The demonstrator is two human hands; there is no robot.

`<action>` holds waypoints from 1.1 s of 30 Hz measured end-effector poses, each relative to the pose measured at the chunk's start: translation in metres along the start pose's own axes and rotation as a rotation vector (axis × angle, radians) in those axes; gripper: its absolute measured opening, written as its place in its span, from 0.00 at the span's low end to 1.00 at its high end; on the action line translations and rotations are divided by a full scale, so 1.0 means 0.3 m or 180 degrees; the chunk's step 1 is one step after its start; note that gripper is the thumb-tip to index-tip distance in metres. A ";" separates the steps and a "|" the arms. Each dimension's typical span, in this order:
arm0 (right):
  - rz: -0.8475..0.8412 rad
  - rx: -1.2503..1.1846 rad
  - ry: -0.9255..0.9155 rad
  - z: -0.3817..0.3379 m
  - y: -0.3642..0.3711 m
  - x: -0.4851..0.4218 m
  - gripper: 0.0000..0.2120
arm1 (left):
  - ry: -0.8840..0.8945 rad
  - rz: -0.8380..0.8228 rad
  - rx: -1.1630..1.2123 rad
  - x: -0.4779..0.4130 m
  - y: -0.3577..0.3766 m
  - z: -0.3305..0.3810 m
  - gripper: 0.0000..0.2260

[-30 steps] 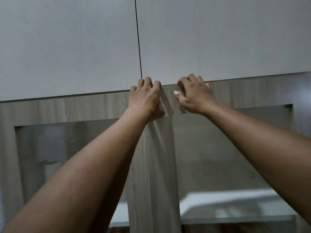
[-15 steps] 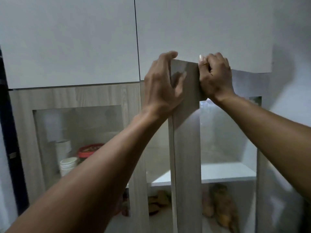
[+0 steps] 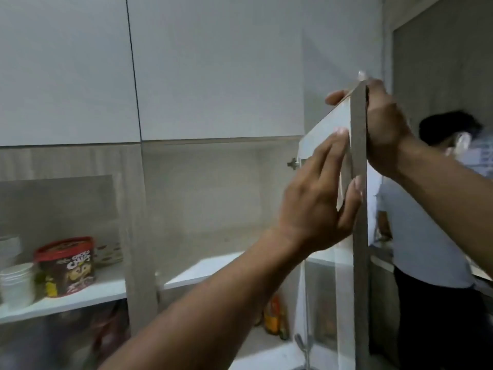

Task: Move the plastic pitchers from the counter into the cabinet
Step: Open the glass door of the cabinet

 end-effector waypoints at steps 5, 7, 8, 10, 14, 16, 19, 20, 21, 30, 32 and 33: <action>0.0406 0.0296 0.0226 -0.031 -0.339 0.053 0.29 | 0.0122 -0.0804 -0.0019 0.012 0.313 0.106 0.31; 0.0744 0.1101 0.0087 -0.014 -0.446 0.085 0.24 | 0.0101 -0.1190 -0.0067 0.028 0.438 0.119 0.31; 0.0891 0.1689 0.0001 0.001 -0.492 0.106 0.23 | 0.0091 -0.1374 -0.0110 0.038 0.501 0.119 0.32; 0.0999 0.2509 -0.0122 0.053 -0.564 0.156 0.27 | 0.0091 -0.1645 -0.0200 0.053 0.620 0.107 0.33; 0.0886 0.3507 -0.0334 0.210 -0.683 0.216 0.35 | 0.0057 -0.1994 -0.0203 0.071 0.818 0.064 0.34; 0.0877 0.4142 -0.0536 0.270 -0.730 0.228 0.38 | -0.0010 -0.2107 -0.0143 0.086 0.902 0.034 0.35; 0.0745 0.5181 -0.0364 0.361 -0.796 0.243 0.38 | -0.0112 -0.2301 -0.0060 0.106 1.023 -0.032 0.36; 0.0664 0.5481 -0.0265 0.393 -0.820 0.246 0.36 | -0.0132 -0.2360 -0.0091 0.109 1.059 -0.057 0.36; 0.0528 0.5756 -0.0179 0.429 -0.843 0.248 0.36 | -0.0178 -0.2416 -0.0109 0.111 1.090 -0.080 0.36; -0.0163 0.6400 0.0514 0.643 -0.937 0.266 0.41 | -0.0239 -0.2809 -0.0243 0.134 1.240 -0.198 0.37; -0.0169 0.6400 0.0546 0.640 -0.932 0.266 0.42 | -0.0234 -0.2807 -0.0266 0.136 1.233 -0.193 0.37; -0.0172 0.6395 0.0556 0.635 -0.927 0.268 0.42 | -0.0243 -0.2809 -0.0270 0.132 1.226 -0.188 0.36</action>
Point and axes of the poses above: each hand's wrist, its own x-axis away from the middle knuckle, its own y-axis out of the palm, z = x × y, the point moved 6 cm from there along -x, towards the middle knuckle, and after that the axes turned 3 degrees about x, right-handed, at the moved point
